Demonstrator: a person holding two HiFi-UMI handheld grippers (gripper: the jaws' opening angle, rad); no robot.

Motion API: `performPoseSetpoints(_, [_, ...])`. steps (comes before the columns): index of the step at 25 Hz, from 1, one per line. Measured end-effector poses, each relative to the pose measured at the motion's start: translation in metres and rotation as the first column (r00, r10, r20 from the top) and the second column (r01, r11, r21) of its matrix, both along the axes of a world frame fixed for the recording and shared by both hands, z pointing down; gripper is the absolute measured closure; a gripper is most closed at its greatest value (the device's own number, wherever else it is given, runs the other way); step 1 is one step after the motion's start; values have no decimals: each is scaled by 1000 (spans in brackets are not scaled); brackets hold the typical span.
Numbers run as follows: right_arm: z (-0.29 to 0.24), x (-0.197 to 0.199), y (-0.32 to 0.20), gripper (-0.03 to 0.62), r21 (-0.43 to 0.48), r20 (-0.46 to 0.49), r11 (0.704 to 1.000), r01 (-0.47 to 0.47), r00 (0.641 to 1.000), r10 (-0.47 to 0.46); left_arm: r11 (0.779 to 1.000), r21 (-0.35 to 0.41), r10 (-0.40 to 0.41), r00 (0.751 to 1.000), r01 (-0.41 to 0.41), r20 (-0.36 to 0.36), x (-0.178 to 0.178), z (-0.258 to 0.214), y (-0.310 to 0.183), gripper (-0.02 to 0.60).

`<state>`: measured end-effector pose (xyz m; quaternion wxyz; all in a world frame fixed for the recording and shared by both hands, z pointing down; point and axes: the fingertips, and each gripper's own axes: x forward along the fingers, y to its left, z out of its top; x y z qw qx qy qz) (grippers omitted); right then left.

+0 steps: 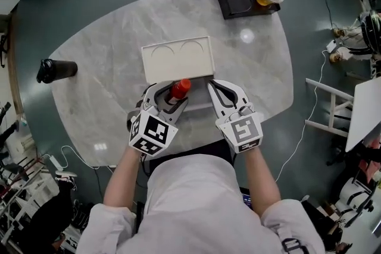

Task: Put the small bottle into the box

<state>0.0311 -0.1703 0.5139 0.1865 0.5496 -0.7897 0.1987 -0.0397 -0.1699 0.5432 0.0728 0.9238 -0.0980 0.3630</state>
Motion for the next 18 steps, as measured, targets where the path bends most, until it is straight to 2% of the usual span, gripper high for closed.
performPoseSetpoints(4, [6,6,-7,569,-1,29,1000,13,1000,-13,999,-5,33,998,-33,61,2,13,6,345])
performPoseSetpoints(8, [8,18,-9,569,11,25,1000,8,1000,-8,996,44,73,987,-80,145,6,25,8,345])
performPoseSetpoints(14, [10,30,3,568,4,42,1000,-16,999,16,990,24,129,971,-136,203,15,44,22,345])
performPoseSetpoints(18, [12,40,12,569,-1,48,1000,-28,998,28,983,13,175,951,-184,254,25,60,31,345])
